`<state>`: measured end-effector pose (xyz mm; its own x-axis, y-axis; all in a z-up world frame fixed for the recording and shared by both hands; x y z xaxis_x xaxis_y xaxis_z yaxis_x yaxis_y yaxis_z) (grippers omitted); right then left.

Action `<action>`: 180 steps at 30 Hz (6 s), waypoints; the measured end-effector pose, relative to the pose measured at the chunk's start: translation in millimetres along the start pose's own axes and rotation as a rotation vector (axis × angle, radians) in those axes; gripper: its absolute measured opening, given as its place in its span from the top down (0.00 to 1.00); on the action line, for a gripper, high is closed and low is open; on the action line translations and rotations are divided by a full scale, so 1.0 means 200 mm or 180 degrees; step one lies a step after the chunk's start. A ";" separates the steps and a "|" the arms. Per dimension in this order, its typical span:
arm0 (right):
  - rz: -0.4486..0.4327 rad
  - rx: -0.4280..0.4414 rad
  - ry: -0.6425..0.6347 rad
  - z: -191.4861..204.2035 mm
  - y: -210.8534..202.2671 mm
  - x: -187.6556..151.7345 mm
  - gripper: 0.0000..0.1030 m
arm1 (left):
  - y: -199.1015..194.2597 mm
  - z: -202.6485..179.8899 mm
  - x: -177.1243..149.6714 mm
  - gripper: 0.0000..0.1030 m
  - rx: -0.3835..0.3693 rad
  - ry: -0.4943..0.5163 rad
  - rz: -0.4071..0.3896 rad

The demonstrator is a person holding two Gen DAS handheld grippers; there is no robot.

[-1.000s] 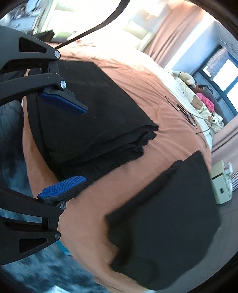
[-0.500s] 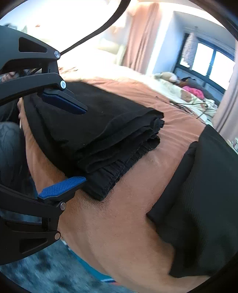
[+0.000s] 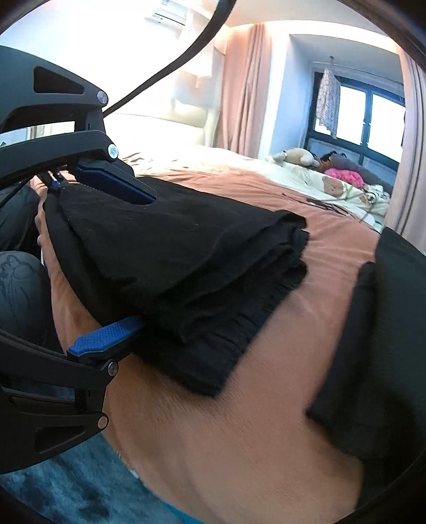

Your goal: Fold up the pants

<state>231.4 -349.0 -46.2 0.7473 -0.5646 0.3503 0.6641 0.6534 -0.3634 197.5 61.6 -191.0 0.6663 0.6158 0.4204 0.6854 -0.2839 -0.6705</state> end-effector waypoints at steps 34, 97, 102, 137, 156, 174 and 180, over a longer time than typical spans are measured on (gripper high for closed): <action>-0.0548 -0.0380 -0.0408 0.09 -0.23 -0.02 0.96 | 0.11 -0.11 0.08 0.54 -0.0094 -0.0100 0.0159; -0.0586 -0.0171 -0.0073 0.14 -0.08 -0.31 0.85 | -0.06 -0.05 0.49 0.91 -0.0625 -0.0338 -0.0204; -0.0563 -0.0182 -0.0102 0.20 0.01 -0.40 0.85 | -0.15 0.08 0.58 0.91 -0.0603 -0.0345 -0.0257; -0.0217 -0.0473 -0.0708 0.33 0.36 -0.35 0.66 | -0.50 0.73 0.42 0.59 -0.0188 -0.0906 -0.0386; 0.0243 -0.0315 -0.2129 0.82 0.59 -0.59 0.17 | -0.57 0.72 0.19 0.49 -0.0220 -0.0924 -0.0669; 0.0497 -0.0484 -0.2933 1.12 1.14 -0.88 0.17 | -0.54 0.72 0.19 0.46 -0.0179 -0.0881 -0.0909; 0.0736 -0.0545 -0.2956 1.15 1.28 -0.94 0.30 | -0.54 0.75 0.22 0.46 -0.0276 -0.1111 -0.0980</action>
<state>254.8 40.0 -7.3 0.5922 0.2392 0.7695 0.5525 0.5746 -0.6038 108.2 228.9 -191.8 0.3000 0.8870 0.3510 0.8675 -0.1007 -0.4871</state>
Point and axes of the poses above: each gripper's, at about its wrist camera, not at the fingertips, and y roughly the way its jaws point, z to its left, x to its top, the point moved 3 cm from there along y, roughly the way its jaws point, and after that the axes turned 11 degrees about -z, right-handed, at the moved point
